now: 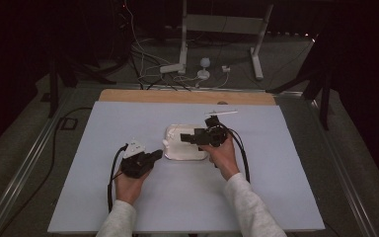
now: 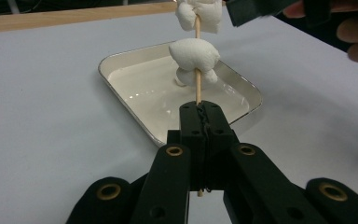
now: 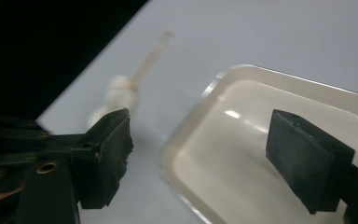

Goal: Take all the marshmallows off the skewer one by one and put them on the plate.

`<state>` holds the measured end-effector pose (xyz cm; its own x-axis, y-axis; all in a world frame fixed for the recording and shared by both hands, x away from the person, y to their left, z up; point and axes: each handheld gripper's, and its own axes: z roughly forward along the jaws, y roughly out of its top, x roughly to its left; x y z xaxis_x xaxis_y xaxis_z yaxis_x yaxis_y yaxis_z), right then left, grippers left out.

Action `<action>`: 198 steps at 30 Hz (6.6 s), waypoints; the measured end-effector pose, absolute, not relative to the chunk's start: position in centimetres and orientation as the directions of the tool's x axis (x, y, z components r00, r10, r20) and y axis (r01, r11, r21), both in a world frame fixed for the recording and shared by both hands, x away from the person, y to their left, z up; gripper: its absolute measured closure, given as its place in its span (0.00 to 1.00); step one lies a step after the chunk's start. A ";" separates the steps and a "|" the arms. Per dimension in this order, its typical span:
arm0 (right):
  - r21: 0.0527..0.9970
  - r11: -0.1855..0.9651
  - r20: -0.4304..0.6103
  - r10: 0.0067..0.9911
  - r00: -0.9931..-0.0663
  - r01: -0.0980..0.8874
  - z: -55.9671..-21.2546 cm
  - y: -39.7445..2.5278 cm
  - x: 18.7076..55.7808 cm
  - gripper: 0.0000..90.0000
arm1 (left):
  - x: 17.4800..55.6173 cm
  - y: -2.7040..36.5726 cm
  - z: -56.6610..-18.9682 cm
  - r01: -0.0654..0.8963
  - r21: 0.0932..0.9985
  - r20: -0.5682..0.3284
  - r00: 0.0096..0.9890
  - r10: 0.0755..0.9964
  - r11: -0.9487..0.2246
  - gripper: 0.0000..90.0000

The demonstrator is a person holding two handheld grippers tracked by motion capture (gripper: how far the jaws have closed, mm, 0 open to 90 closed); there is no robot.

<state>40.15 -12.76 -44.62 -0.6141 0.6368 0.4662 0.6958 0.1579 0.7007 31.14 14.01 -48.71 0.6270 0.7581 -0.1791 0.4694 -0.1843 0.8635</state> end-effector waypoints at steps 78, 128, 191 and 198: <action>0.724 0.134 0.387 0.734 -0.558 0.677 -45.2 -14.9 41.0 0.85 | 30.8 14.4 -48.6 0.420 0.885 -0.154 0.669 0.727 -0.199 1.00; 0.653 0.129 0.606 0.501 -0.618 0.746 -46.4 -9.5 38.0 0.53 | 30.7 13.2 -48.5 0.407 0.896 -0.175 0.689 0.703 -0.176 1.00; 0.721 -0.031 0.542 0.647 -0.537 0.692 -42.1 -18.3 40.1 0.86 | 30.7 14.0 -49.0 0.405 0.877 -0.107 0.690 0.716 -0.260 1.00; 0.720 -0.004 0.526 0.655 -0.542 0.694 -42.7 -17.2 40.4 0.86 | 30.7 14.1 -48.8 0.408 0.883 -0.128 0.685 0.717 -0.232 1.00</action>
<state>40.39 -17.17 -42.74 -0.5424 0.6550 0.5262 0.6940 -0.0037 0.7199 30.68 14.14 -48.84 0.6852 0.7170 -0.1279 0.4077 -0.2321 0.8831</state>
